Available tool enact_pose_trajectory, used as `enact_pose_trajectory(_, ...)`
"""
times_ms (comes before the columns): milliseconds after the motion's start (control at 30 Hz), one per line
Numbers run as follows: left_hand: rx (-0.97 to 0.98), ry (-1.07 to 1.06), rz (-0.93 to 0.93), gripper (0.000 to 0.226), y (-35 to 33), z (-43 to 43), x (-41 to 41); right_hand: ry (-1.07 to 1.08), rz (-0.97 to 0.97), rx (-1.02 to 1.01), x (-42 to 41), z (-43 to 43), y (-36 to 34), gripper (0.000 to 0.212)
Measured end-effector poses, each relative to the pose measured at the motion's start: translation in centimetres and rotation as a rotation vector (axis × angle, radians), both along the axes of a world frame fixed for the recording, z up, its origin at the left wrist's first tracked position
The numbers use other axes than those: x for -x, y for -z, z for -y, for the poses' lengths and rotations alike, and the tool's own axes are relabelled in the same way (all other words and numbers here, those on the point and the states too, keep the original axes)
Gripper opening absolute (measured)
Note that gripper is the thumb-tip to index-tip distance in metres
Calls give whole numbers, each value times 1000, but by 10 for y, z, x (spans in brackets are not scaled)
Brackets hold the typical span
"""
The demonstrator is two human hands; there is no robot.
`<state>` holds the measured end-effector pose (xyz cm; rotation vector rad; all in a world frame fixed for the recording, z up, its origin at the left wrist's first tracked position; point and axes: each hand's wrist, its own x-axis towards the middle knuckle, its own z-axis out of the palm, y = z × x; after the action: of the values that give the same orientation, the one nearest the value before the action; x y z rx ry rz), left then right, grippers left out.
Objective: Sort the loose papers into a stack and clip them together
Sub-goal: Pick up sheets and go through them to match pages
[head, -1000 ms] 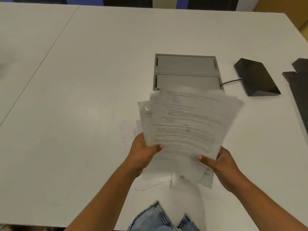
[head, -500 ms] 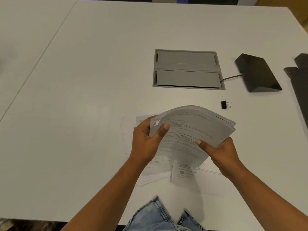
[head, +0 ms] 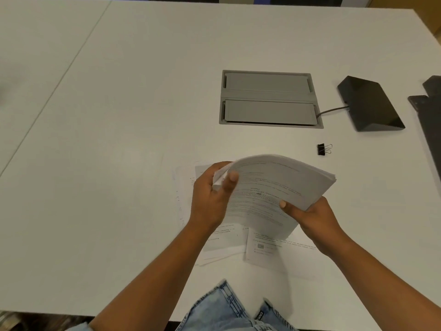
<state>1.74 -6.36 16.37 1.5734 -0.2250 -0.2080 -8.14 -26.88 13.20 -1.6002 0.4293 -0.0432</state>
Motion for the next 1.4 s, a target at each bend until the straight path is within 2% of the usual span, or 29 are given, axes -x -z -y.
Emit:
enact_pose_trajectory(167, -155, 107, -166, 35, 45, -9, 10, 17, -77, 28, 7, -7, 21, 31)
enact_pose_trajectory(300, -146, 53, -209, 20, 60, -15, 19, 11, -109, 100, 16, -12, 27, 29)
enact_pose_trajectory(433, -38, -1, -194, 26, 59, -16, 25, 68, -49, 182, 25, -15, 24, 20)
enact_pose_trajectory(500, -51, 24, -209, 25, 64, -14, 30, 46, -62, 188, 30, -18, 29, 21)
enact_pose_trajectory(667, -184, 92, -286, 22, 79, -12, 35, 53, -121, 162, 37, -18, 45, 21)
enact_pose_trajectory(767, -148, 103, -365, 19, 80, -16, 32, 104, -112, 170, 41, -13, 41, 19)
enact_pose_trajectory(900, -61, 122, -431, 32, 78, -22, 30, 127, -107, 97, 49, -8, 35, 19)
enact_pose_trajectory(1000, -52, 84, -441, 24, 81, -27, 33, 180, -122, 76, 57, -2, 37, 16)
enact_pose_trajectory(1067, -161, -34, -463, 42, 86, -29, 35, 246, -151, 92, 65, 3, 40, 13)
enact_pose_trajectory(1167, -545, -167, -389, 72, 99, -31, 36, 341, -189, 129, 77, 11, 45, 17)
enact_pose_trajectory(1267, -986, -177, -285, 72, 118, -31, 34, 407, -221, 155, 85, 15, 44, 25)
enact_pose_trajectory(1400, -1184, -202, -361, 70, 134, -36, 32, 447, -246, 169, 86, 17, 42, 21)
